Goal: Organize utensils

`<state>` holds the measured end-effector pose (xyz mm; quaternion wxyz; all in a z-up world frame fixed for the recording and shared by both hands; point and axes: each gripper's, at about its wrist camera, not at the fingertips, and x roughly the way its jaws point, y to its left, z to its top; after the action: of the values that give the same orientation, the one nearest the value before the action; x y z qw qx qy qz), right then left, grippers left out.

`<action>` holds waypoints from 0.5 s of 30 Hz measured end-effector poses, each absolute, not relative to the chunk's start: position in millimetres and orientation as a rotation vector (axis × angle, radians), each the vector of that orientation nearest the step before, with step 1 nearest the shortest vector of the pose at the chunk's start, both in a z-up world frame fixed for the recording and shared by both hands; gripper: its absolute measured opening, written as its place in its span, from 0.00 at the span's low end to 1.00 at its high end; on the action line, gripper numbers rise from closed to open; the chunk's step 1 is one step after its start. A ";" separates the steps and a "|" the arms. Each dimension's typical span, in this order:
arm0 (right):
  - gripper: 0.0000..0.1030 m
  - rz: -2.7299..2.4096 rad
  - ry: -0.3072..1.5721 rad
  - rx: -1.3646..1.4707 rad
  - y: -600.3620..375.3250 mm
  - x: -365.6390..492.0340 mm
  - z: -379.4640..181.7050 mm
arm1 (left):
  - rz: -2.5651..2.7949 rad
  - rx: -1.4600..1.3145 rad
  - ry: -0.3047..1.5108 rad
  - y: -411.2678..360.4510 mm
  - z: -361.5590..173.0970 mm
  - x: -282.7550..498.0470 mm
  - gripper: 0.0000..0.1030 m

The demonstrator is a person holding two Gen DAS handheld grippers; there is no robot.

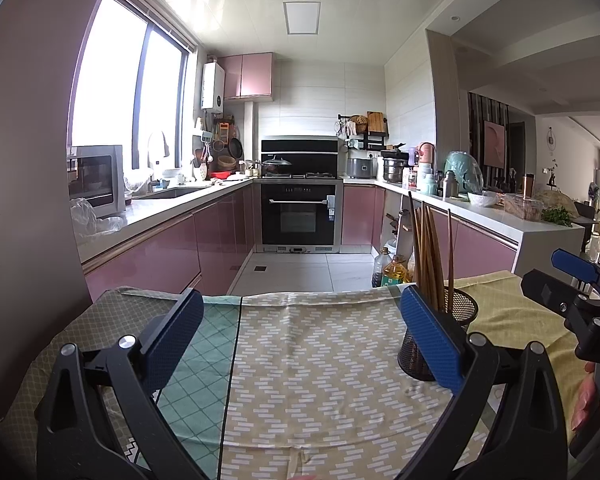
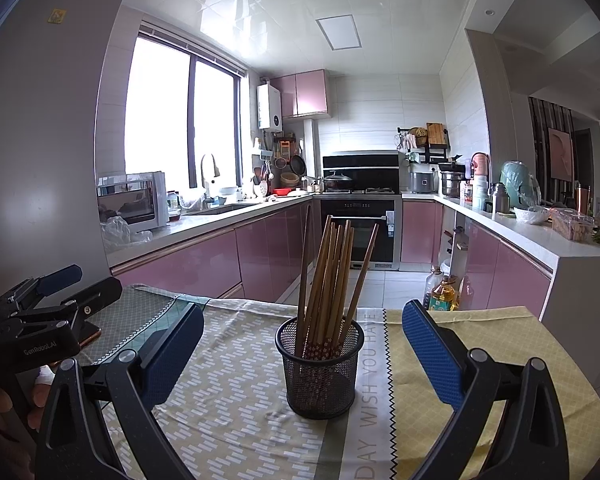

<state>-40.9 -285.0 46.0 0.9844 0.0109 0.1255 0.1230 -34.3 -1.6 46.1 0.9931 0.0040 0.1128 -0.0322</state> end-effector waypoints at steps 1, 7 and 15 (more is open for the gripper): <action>0.93 0.247 0.252 0.023 -284.9 -40.7 45.8 | -0.064 0.008 0.226 -1.4 45.3 -34.7 0.94; 0.93 0.247 0.253 0.023 -284.9 -40.8 45.7 | -0.065 0.007 0.227 -1.4 46.0 -34.3 0.94; 0.93 0.246 0.253 0.022 -284.7 -41.2 46.0 | -0.065 0.008 0.228 -1.5 46.7 -34.1 0.94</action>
<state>-41.2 -284.7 46.0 0.9844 0.0111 0.1258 0.1224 -34.1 -1.5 46.7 0.9930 0.0038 0.1135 -0.0325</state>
